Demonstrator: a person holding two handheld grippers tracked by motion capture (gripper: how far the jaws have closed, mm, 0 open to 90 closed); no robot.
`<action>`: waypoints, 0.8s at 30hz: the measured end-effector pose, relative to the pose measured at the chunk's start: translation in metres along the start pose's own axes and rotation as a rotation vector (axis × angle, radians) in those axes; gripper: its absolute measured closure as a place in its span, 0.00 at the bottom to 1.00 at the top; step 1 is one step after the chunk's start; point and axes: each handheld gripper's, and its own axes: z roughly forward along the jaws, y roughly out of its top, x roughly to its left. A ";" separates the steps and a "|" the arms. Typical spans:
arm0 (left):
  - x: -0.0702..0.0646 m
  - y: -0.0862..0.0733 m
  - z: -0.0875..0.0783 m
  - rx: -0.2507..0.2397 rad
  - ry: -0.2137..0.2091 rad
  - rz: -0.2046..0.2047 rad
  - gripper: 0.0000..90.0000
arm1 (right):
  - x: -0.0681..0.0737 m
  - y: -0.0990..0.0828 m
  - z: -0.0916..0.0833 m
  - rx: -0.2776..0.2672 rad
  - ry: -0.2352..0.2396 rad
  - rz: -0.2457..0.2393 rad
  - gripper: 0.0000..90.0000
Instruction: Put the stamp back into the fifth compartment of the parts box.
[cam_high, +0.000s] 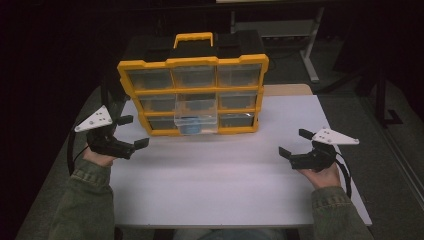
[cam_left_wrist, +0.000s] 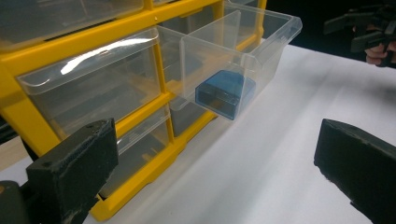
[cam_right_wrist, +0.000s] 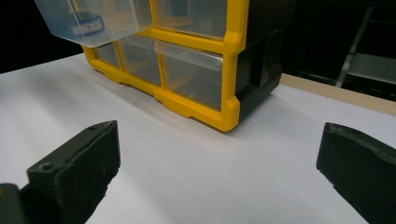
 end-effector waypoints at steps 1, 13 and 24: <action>0.000 -0.001 -0.001 -0.001 0.002 -0.003 0.00 | 0.000 0.000 0.000 0.000 0.000 0.000 0.00; -0.002 -0.018 -0.003 -0.036 0.040 -0.033 0.00 | 0.001 -0.001 0.000 0.002 0.001 0.001 0.00; 0.004 -0.040 -0.003 -0.040 0.087 -0.084 0.00 | 0.001 -0.002 0.000 0.009 0.000 -0.003 0.00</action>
